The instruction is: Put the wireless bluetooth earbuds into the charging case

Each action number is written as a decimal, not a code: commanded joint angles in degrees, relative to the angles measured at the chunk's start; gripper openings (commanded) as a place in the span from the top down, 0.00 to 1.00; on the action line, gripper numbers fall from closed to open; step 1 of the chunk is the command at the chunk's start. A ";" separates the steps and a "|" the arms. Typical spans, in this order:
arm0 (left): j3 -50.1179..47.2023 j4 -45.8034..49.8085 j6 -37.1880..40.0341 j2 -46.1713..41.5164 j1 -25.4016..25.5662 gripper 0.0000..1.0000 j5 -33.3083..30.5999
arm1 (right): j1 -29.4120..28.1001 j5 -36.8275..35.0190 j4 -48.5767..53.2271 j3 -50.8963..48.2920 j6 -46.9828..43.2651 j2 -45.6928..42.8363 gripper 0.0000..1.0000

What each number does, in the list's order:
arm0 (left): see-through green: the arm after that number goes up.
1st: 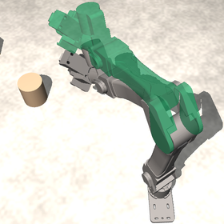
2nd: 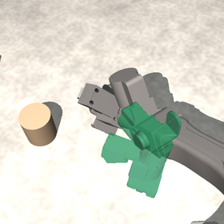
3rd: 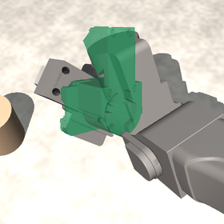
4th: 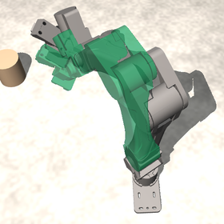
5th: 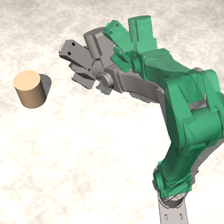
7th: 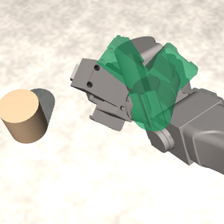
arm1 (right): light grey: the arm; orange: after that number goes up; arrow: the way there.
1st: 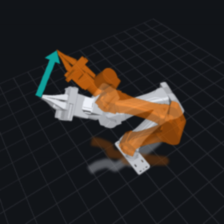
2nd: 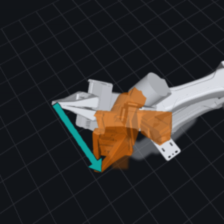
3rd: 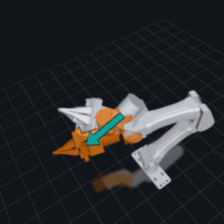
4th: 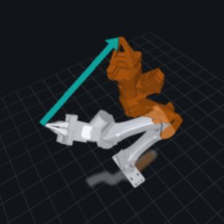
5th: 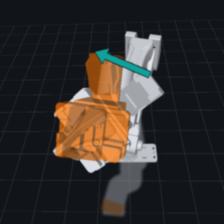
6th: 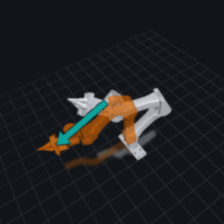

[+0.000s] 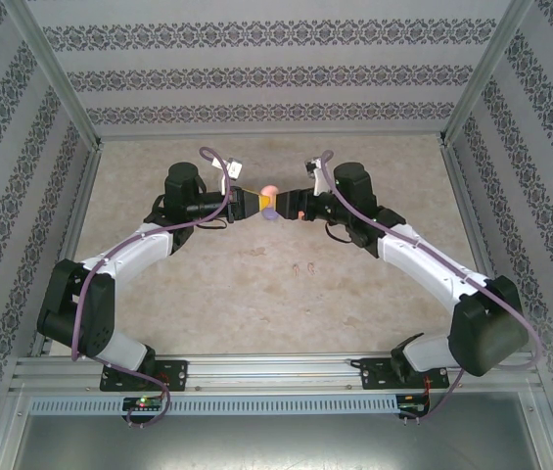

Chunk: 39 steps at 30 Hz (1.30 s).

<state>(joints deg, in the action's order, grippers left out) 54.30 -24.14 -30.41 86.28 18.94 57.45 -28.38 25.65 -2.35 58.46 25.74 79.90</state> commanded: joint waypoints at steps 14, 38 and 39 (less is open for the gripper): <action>1.40 -0.75 0.09 -4.54 -0.72 1.00 2.15 | 5.50 -0.22 -4.96 -5.02 4.38 1.24 0.33; 1.69 -0.65 0.09 -2.61 -0.68 1.00 1.47 | -1.76 3.99 -7.06 3.52 7.75 0.85 0.30; 1.77 -0.65 0.16 -2.70 -0.68 1.00 1.46 | -1.84 3.97 -7.12 3.50 7.74 1.42 0.31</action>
<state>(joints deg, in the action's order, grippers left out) 54.30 -23.77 -30.41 83.64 18.31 58.24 -29.87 29.06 -8.56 60.58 33.28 79.50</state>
